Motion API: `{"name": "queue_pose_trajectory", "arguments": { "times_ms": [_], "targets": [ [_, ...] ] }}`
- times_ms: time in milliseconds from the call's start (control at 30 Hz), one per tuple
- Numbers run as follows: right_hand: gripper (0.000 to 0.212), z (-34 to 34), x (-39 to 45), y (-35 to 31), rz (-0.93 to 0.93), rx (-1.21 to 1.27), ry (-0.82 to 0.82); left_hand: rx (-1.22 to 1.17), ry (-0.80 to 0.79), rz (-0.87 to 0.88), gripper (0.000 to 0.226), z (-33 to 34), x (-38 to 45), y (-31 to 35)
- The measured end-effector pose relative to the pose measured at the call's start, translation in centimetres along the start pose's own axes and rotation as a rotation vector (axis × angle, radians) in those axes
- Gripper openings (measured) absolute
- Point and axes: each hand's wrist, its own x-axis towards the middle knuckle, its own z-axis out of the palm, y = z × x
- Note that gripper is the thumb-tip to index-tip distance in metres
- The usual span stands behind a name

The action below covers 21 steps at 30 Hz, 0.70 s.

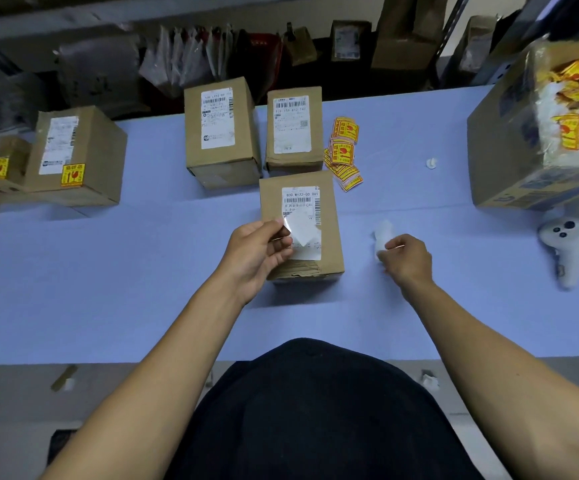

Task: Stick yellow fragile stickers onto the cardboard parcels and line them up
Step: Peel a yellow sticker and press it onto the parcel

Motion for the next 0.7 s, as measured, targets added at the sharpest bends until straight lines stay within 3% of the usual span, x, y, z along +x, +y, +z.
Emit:
{"name": "queue_pose_trajectory", "arguments": {
  "times_ms": [200,333,400,500,600,667,700],
  "targets": [
    [0.037,-0.2,-1.6,0.7,-0.257,-0.222,0.014,-0.025,0.021,-0.018,0.015,0.4,0.1,-0.4],
    [0.040,0.2,-6.0,-2.4,-0.820,-0.134,0.077,-0.112,0.014,-0.048,0.014,1.1,0.2,-0.3],
    [0.037,0.8,-7.5,-4.1,-1.133,-0.242,0.125,-0.199,-0.005,-0.103,0.010,1.3,0.3,-0.4],
    [0.015,1.8,-8.2,-5.9,-1.365,-0.333,0.281,-0.334,-0.013,-0.195,0.010,1.3,0.3,-0.5],
    [0.008,2.6,-8.0,-6.0,-1.367,-0.328,0.326,-0.415,-0.009,-0.230,0.014,1.2,-0.1,-0.6],
    [0.007,2.9,-8.5,-6.2,-1.188,-0.191,0.216,-0.462,-0.032,-0.247,0.015,1.1,-0.5,-0.4],
    [0.006,2.9,-9.0,-6.6,-1.007,-0.027,0.122,-0.499,-0.050,-0.258,0.018,0.8,-0.6,-0.3]
  ]
}}
